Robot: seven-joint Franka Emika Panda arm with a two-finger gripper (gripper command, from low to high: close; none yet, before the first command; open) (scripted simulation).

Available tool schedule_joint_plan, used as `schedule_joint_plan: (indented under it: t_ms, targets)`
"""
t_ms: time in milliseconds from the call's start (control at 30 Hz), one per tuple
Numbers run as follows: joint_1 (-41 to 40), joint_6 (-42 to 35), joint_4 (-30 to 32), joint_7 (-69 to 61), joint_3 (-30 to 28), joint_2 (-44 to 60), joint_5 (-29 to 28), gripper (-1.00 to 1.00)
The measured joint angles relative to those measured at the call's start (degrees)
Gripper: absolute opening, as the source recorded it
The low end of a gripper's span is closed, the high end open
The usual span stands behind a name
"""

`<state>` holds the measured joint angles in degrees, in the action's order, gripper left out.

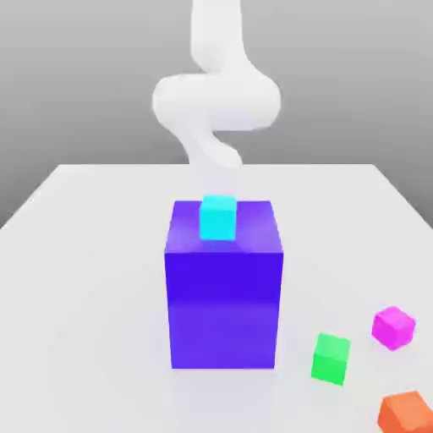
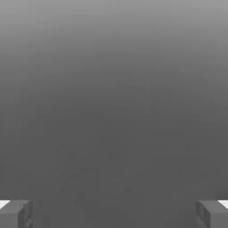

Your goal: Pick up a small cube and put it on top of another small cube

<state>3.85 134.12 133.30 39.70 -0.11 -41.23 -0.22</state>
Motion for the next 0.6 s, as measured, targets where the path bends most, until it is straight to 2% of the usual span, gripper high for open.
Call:
schedule_joint_plan:
  t_ms: [400,600]
  targets:
    - [17.18,11.15,7.26,-30.55,0.58,22.26,0.21,0.0]
    - [23.26,16.59,10.83,-45.94,3.29,33.22,0.76,0.0]
